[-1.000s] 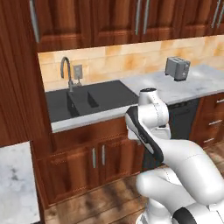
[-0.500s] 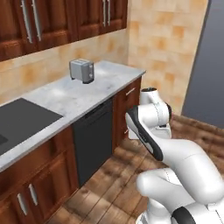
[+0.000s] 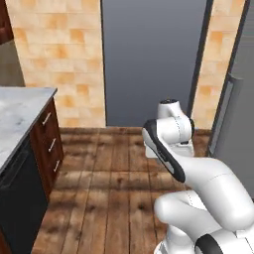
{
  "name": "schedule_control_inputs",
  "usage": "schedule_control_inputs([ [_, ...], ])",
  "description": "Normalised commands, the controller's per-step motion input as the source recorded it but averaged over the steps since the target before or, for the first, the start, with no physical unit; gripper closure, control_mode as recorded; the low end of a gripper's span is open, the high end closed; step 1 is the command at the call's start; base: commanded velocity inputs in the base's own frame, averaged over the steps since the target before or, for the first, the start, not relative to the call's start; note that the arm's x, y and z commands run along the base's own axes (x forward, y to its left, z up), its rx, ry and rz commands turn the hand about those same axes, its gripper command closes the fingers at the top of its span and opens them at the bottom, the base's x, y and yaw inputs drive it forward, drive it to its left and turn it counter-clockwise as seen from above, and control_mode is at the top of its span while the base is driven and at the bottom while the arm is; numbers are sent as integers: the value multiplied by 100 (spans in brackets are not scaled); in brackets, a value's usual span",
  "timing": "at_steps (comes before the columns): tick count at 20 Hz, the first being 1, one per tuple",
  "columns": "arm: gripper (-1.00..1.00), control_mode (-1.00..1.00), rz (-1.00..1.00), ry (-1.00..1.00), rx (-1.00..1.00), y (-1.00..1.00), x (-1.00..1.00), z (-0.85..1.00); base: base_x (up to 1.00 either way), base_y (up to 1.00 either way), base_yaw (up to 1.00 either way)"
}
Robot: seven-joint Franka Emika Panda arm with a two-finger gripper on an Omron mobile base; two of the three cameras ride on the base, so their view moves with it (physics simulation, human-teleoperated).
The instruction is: Retrieve the bottle and the shaker from the cabinet and place them next to the mixing bowl on the counter. Then add garlic from the fridge to the mixing bowl.
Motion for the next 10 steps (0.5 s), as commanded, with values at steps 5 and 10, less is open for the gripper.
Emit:
schedule_control_inputs([
  [5, -100, 100, 0, 0, 0, 0, 0, 0, 29, 56, -70],
  [10, -100, 100, 0, 0, 0, 0, 0, 0, 48, 100, -51],
])
